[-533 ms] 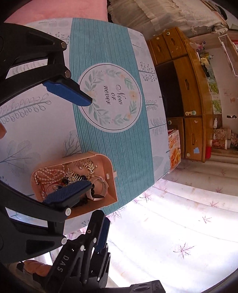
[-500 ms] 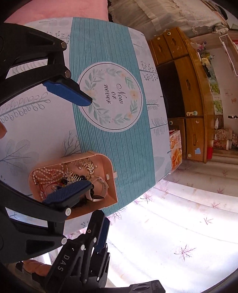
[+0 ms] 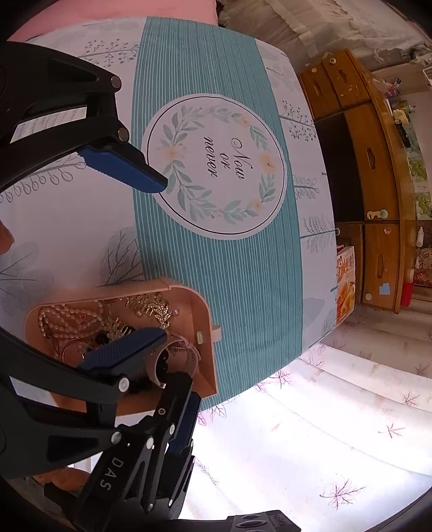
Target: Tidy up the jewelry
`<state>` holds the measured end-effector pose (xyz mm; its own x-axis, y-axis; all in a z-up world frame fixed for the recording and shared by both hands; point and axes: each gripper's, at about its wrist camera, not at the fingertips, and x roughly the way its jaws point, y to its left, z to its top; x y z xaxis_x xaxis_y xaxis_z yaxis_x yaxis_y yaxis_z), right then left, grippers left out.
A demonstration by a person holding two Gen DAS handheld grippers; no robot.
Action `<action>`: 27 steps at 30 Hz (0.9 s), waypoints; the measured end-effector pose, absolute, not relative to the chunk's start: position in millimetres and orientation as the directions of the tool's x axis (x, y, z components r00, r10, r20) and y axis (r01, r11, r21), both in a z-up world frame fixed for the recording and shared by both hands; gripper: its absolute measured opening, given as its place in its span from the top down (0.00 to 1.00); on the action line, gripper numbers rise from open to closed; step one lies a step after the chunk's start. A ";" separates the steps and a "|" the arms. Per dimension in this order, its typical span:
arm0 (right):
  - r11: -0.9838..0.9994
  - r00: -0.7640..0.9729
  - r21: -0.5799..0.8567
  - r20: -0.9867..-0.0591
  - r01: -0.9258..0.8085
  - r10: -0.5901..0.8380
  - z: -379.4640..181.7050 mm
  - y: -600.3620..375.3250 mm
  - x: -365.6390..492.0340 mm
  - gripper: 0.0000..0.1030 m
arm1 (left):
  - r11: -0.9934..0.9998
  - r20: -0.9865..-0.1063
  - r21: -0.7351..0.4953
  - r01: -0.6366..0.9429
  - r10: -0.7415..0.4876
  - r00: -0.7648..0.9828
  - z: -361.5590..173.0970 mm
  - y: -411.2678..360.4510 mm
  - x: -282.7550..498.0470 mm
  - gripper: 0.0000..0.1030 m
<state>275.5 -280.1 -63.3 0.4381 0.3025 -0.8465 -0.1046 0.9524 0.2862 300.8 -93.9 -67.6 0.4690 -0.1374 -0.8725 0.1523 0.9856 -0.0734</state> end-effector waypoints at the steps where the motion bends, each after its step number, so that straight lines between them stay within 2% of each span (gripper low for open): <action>1: 0.952 0.441 0.288 -0.845 -0.099 0.302 -63.7 -280.2 275.4 0.71 | 0.987 -0.870 -0.069 0.146 -0.131 0.476 -66.5 -92.6 299.8 0.21; 10: 0.961 0.534 0.254 -0.801 -0.106 0.271 -41.1 -271.4 240.4 0.71 | 0.994 -0.831 -0.045 0.099 -0.092 0.548 -48.1 -73.1 259.6 0.21; 23: 0.956 0.659 0.230 -0.693 -0.183 0.293 12.5 -227.3 133.5 0.71 | 0.999 -0.735 -0.038 -0.022 -0.013 0.678 -3.8 -14.2 144.3 0.21; 27: 0.953 0.692 0.216 -0.655 -0.213 0.304 25.9 -206.9 94.8 0.68 | 0.999 -0.709 -0.026 -0.031 0.003 0.706 5.9 -4.6 105.9 0.21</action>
<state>94.8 -206.9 25.9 0.6918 0.3037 -0.6551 -0.2135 0.9527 0.2162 105.9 -4.6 5.9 0.7055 0.0029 -0.7087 -0.0306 0.9992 -0.0264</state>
